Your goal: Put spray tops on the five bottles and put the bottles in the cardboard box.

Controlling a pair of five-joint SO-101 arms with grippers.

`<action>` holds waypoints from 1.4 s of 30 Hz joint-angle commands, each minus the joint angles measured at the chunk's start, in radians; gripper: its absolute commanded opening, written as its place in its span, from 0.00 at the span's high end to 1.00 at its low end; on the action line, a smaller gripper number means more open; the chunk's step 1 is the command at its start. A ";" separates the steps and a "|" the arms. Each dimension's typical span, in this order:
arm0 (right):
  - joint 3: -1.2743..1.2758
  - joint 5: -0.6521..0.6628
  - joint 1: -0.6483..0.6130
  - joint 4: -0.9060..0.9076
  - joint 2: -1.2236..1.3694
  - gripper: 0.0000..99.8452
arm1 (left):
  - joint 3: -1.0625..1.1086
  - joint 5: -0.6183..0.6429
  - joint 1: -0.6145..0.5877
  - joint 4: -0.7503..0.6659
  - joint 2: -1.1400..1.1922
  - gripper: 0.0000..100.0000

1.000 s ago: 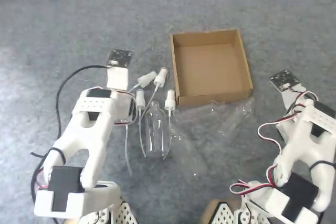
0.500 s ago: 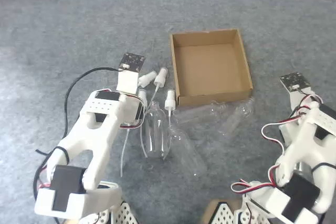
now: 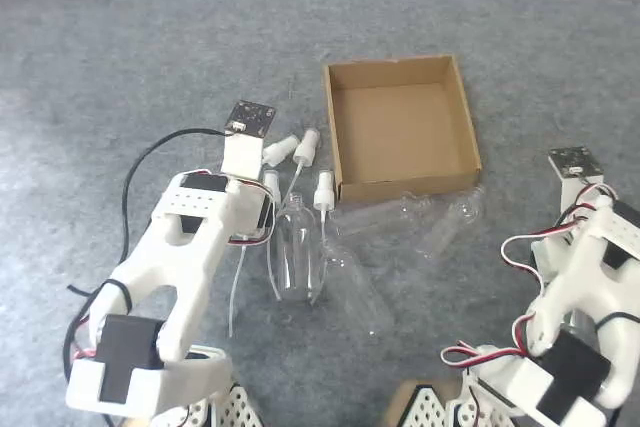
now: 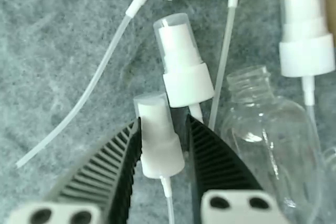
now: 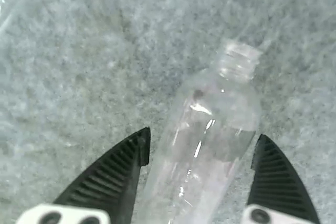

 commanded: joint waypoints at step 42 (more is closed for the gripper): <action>-0.026 -0.109 -0.081 -0.111 -0.004 0.72 | -0.013 0.038 -0.003 0.037 -0.025 0.98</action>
